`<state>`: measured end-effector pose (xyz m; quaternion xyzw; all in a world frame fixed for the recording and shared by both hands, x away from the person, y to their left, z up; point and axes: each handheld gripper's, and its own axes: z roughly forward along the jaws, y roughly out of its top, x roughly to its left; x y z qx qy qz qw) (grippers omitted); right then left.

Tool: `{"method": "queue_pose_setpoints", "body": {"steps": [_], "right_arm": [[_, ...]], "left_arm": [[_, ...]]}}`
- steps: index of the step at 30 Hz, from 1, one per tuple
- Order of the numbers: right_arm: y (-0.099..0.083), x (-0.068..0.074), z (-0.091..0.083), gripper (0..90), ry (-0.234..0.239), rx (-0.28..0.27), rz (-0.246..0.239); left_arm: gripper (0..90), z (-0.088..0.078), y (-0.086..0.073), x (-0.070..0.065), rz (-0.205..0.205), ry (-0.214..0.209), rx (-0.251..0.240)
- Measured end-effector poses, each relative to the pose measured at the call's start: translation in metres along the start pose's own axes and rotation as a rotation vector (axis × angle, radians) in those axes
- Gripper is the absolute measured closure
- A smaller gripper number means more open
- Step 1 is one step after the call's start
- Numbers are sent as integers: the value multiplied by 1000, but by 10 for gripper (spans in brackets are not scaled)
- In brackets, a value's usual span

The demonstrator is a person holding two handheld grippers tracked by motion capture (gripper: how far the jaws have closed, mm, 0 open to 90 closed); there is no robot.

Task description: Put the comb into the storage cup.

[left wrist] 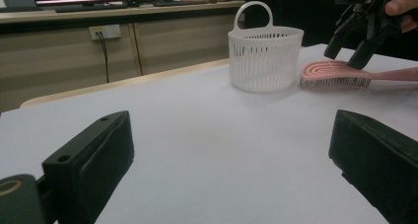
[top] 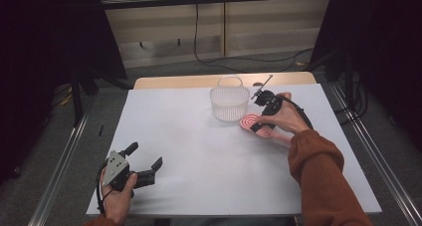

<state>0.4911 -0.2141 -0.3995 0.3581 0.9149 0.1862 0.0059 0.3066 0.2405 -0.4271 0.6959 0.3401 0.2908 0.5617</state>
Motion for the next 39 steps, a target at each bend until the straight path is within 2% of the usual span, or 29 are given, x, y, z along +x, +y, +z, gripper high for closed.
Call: {"method": "queue_pose_setpoints", "body": {"steps": [7,10,21,25,39], "right_arm": [[2,-3,7,61,0,33,2],[4,-4,9,102,-3,40,-16],[8,-4,20,86,0,90,-35],[8,-5,24,131,20,113,-61],[10,-4,28,197,32,137,-86]], "left_arm": [[34,0,0,0,1,-9,5],[33,1,-1,-1,-3,-8,8],[30,1,-1,0,5,-18,18],[25,1,-1,0,9,-15,19],[25,1,-1,1,13,-12,26]]}}
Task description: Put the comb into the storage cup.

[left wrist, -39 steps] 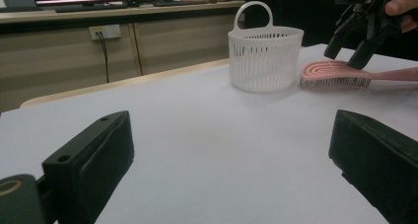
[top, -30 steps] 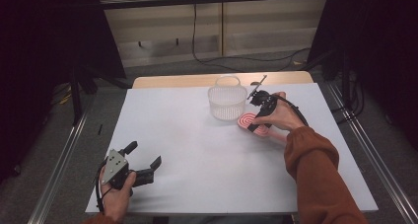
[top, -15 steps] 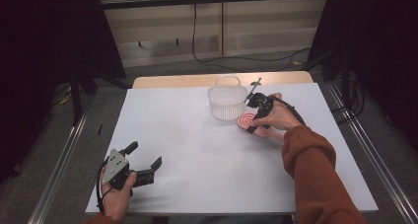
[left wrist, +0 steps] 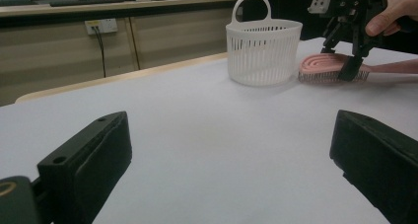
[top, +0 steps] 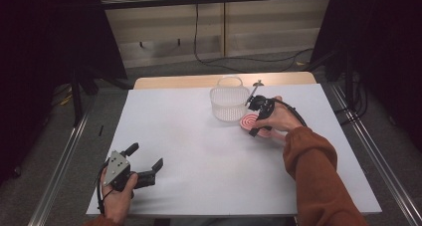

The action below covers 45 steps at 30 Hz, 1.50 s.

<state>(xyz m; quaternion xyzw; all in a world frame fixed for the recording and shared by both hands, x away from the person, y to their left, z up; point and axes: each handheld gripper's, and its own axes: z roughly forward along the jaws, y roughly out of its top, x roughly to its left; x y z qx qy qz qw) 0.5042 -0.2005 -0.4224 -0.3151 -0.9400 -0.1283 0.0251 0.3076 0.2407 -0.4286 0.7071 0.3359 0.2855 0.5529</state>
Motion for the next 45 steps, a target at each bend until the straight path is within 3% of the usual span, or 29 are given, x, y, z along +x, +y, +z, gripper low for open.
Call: {"method": "queue_pose_setpoints", "body": {"steps": [18,23,27,42,45], "right_arm": [[-3,0,-3,202,4,-3,14],[-3,1,-8,204,-54,-19,18],[-5,0,-10,204,-60,-19,24],[-9,3,-21,204,-40,-50,45],[-9,4,-23,203,-28,-48,31]], "left_arm": [[25,0,0,0,-2,2,1],[24,0,0,0,-2,1,1],[25,0,0,0,-6,-2,0],[25,1,0,-1,-7,-2,0],[25,1,0,-1,-7,-2,0]]}}
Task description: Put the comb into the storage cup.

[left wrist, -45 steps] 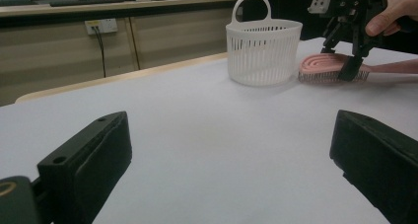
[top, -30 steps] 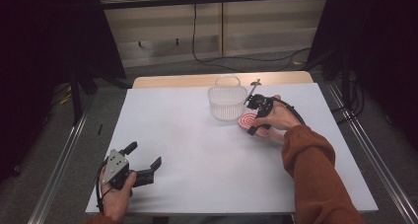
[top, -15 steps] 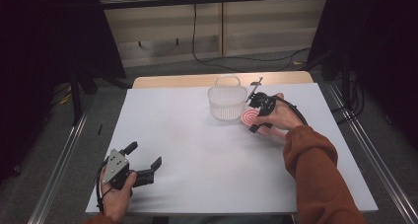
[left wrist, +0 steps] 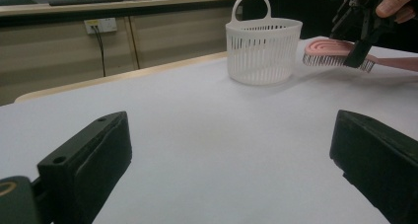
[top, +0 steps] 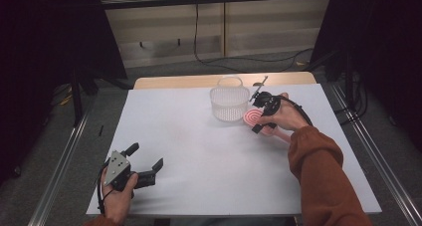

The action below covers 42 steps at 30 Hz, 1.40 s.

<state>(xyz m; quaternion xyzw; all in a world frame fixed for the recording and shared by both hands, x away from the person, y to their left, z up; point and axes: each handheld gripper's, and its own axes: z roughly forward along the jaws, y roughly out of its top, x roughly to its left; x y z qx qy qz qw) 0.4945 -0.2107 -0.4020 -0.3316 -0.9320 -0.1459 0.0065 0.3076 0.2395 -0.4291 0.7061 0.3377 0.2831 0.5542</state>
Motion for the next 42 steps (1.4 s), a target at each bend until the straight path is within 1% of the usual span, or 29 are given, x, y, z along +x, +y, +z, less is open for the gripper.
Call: {"method": "queue_pose_setpoints", "body": {"steps": [4,5,6,8,9,10,11,17,18,20,22,24,29,30,31,32,36,37,38,39,42], "right_arm": [[0,3,-2,204,-2,3,-10],[0,3,-3,203,4,-2,-10],[0,4,-8,204,3,-20,-4],[-1,4,-9,203,7,-23,-3],[-2,4,-12,203,-7,-29,-1],[-2,4,-12,203,-7,-29,-1],[-3,5,-14,204,-17,-38,3],[-2,8,-23,204,-20,-62,6],[-3,9,-26,203,-27,-69,6],[-4,8,-27,204,-29,-73,6],[-5,8,-30,204,-32,-85,20],[-6,8,-31,203,-34,-90,20],[-7,10,-40,204,-39,-135,24],[-7,11,-41,204,-39,-135,32],[-8,11,-42,203,-39,-142,27],[-8,11,-44,203,-47,-150,38],[-9,11,-47,204,-61,-171,54],[-10,11,-49,203,-63,-184,73],[-10,11,-49,203,-63,-184,73],[-10,12,-50,204,-73,-190,81],[-12,11,-54,204,-84,-213,98]], "left_arm": [[25,0,0,0,-1,0,0],[25,0,0,0,-1,1,1],[25,0,0,0,0,-1,-1],[25,0,0,0,-1,0,0],[25,0,0,0,2,1,2],[25,0,0,0,1,1,1],[25,0,0,0,6,1,4],[25,0,0,0,1,2,3],[25,0,0,0,1,3,3],[25,0,0,-1,2,2,3],[25,0,0,0,5,3,4],[25,0,0,0,1,3,3],[24,0,0,0,-1,-1,-3],[24,0,0,0,-1,0,-4],[25,0,0,0,-1,0,-3],[25,0,0,0,1,0,-1],[25,0,0,-1,0,1,-3],[25,0,0,-1,0,0,-3],[25,0,0,0,2,0,-2],[25,0,0,0,2,2,-1],[25,-1,0,0,6,1,-1]]}}
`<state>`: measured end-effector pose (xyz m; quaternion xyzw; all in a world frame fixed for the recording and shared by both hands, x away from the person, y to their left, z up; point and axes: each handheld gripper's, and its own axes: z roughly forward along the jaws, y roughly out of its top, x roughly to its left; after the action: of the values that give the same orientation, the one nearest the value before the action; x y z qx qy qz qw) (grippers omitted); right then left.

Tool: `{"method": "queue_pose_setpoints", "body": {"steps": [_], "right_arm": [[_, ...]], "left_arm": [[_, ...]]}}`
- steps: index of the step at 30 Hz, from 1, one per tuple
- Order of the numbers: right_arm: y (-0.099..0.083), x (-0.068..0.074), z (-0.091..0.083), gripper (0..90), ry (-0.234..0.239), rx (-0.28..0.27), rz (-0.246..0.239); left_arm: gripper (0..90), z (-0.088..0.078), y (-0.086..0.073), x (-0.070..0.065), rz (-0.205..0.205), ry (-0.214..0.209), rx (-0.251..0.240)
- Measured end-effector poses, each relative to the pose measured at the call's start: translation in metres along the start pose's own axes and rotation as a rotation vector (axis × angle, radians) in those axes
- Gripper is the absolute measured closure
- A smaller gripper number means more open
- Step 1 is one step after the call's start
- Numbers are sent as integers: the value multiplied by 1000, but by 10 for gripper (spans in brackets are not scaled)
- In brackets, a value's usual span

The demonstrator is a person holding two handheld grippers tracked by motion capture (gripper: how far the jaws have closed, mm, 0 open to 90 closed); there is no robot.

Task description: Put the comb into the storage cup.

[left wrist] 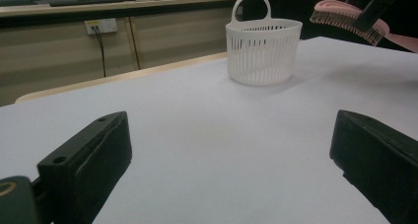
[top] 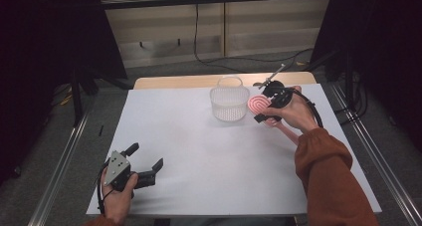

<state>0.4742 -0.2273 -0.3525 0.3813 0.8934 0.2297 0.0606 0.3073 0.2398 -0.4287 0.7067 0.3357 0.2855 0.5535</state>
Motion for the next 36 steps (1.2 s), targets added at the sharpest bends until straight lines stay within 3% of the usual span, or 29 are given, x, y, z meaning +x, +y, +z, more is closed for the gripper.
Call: {"method": "queue_pose_setpoints", "body": {"steps": [6,12,26,29,36], "right_arm": [[-2,1,-6,204,10,-33,14],[-5,2,-16,203,-4,-112,17],[-11,0,-22,203,-30,-208,42],[-12,1,-22,203,-39,-208,38],[-14,2,-25,203,-44,-290,41]], "left_arm": [[25,0,0,0,1,0,-1],[25,-1,0,-1,-5,3,-8],[25,0,0,0,-2,2,-4],[25,0,0,-1,-5,2,-6],[25,0,0,-1,-4,0,-5]]}}
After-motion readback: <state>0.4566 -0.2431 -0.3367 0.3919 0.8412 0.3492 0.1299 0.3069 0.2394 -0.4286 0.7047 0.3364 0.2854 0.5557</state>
